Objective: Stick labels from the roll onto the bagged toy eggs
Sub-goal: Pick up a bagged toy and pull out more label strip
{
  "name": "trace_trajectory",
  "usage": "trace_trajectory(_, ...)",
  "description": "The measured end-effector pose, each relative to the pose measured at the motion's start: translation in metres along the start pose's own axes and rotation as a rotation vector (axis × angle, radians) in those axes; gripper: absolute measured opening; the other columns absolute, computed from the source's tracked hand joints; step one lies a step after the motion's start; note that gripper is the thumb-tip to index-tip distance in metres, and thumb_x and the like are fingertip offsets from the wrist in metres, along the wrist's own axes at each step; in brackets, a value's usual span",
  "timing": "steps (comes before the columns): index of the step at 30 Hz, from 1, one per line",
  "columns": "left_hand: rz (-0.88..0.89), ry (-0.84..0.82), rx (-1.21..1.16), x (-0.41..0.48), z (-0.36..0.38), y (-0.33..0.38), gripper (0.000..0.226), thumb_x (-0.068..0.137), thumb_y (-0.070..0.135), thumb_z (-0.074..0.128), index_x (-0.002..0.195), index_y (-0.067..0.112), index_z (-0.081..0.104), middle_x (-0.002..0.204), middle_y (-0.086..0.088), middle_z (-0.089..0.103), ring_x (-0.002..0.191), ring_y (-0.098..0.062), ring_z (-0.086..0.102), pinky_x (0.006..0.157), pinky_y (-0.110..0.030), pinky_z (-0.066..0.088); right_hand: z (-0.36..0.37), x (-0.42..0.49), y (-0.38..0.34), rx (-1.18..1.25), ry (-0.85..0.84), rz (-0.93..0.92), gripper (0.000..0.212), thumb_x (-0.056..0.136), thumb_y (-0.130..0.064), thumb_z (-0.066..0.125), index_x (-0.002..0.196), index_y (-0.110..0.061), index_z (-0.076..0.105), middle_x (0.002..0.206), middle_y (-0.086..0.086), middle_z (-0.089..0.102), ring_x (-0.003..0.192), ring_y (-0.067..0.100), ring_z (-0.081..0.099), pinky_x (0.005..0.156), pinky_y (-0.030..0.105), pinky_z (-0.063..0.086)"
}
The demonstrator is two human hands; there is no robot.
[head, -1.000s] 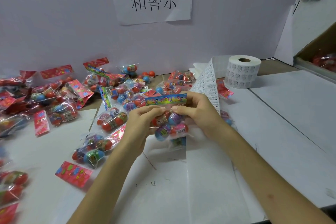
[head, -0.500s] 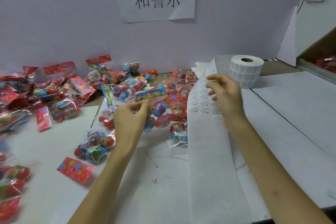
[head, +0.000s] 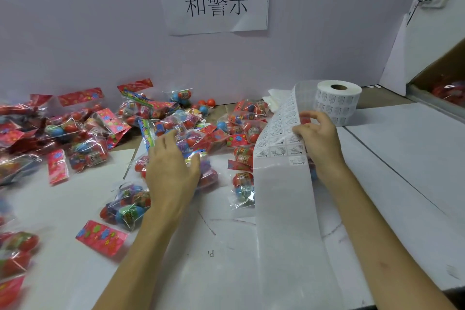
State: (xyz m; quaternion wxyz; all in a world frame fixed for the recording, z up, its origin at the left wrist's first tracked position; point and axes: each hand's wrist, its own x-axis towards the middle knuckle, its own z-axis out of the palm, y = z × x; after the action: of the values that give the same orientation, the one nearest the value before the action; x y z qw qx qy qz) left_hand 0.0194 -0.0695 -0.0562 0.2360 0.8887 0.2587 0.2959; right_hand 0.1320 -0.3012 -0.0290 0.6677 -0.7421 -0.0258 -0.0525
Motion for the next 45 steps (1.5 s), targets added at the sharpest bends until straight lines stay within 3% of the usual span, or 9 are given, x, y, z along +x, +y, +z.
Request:
trace_trajectory(4,0.061,-0.146,-0.609,-0.018,0.004,0.030,0.035,0.094,0.021,0.074,0.123,0.028,0.057,0.122,0.007,0.065,0.102,0.000,0.065,0.091,-0.035,0.060,0.002,-0.003,-0.005,0.162,-0.013,-0.004,0.033,0.088,-0.005,0.065,0.116,-0.023,0.065,0.113,0.003,0.069,0.108,0.029,0.068,0.096,0.051,0.056)
trace_trajectory(9,-0.210,-0.559,-0.951,-0.041,0.011,0.053,0.074,0.066,0.055,0.079,0.132,0.026,0.059,0.126,0.000,0.070,0.111,-0.018,0.071,0.094,-0.044,0.061,0.006,-0.007,-0.009,0.354,-0.078,0.033,0.033,0.092,-0.003,0.066,0.123,-0.014,0.062,0.106,0.010,0.072,0.092,0.026,0.073,0.077,0.041,0.062)
trace_trajectory(15,-0.490,-0.980,-1.271,-0.041,0.009,0.051,0.058,0.079,0.023,0.079,0.135,0.013,0.064,0.120,-0.014,0.075,0.098,-0.029,0.076,0.076,-0.040,0.064,0.018,-0.017,-0.010,0.412,-0.198,0.003,0.038,0.094,0.003,0.063,0.129,-0.010,0.054,0.084,0.004,0.068,0.064,0.011,0.068,0.057,0.024,0.056)
trace_trajectory(20,-0.422,-0.881,-1.196,-0.038,0.012,0.046,0.070,0.071,0.002,0.083,0.133,0.027,0.065,0.124,-0.010,0.074,0.104,-0.033,0.074,0.080,-0.044,0.064,0.018,-0.019,-0.007,0.047,-0.056,-0.176,0.043,0.087,-0.005,0.076,0.124,-0.014,0.055,0.101,0.011,0.066,0.087,0.018,0.067,0.080,0.025,0.058)
trace_trajectory(22,-0.446,-0.832,-1.178,-0.036,0.014,0.045,0.068,0.077,-0.002,0.080,0.133,0.033,0.063,0.128,-0.006,0.070,0.106,-0.034,0.073,0.077,-0.042,0.064,0.013,-0.021,-0.010,-0.102,-0.031,-0.375,0.031,0.085,-0.006,0.078,0.110,-0.016,0.062,0.093,0.007,0.061,0.080,0.012,0.058,0.072,0.017,0.049)
trace_trajectory(27,-0.456,-0.786,-1.226,-0.037,0.013,0.045,0.063,0.078,-0.001,0.077,0.129,0.036,0.066,0.129,-0.008,0.069,0.103,-0.034,0.075,0.072,-0.040,0.063,0.000,-0.028,-0.019,-0.233,-0.280,-0.717,0.010,0.081,-0.023,0.077,0.083,-0.019,0.069,0.081,-0.003,0.058,0.075,0.013,0.050,0.067,0.023,0.042)
trace_trajectory(32,-0.418,-0.787,-1.273,-0.036,0.011,0.044,0.064,0.079,0.001,0.074,0.132,0.036,0.065,0.131,-0.009,0.069,0.109,-0.033,0.073,0.074,-0.037,0.062,-0.001,-0.029,-0.020,-0.456,-0.441,-0.720,0.033,0.066,-0.040,0.093,0.083,-0.020,0.072,0.086,-0.007,0.060,0.087,0.011,0.053,0.075,0.027,0.040)
trace_trajectory(37,-0.355,-0.834,-1.315,-0.037,0.009,0.044,0.068,0.073,0.011,0.073,0.135,0.037,0.063,0.131,-0.009,0.070,0.109,-0.035,0.073,0.076,-0.039,0.061,0.000,-0.030,-0.019,-0.484,-0.449,-0.697,0.031,0.065,-0.034,0.094,0.084,-0.024,0.071,0.090,-0.008,0.061,0.091,0.012,0.054,0.081,0.028,0.043)
trace_trajectory(45,-0.323,-0.817,-1.315,-0.036,0.012,0.044,0.059,0.092,-0.005,0.062,0.134,0.035,0.064,0.122,-0.005,0.075,0.096,-0.027,0.076,0.069,-0.034,0.061,0.000,-0.028,-0.017,-0.442,-0.451,-0.692,0.024,0.071,-0.025,0.092,0.082,-0.022,0.072,0.083,-0.002,0.062,0.083,0.014,0.054,0.073,0.026,0.043)
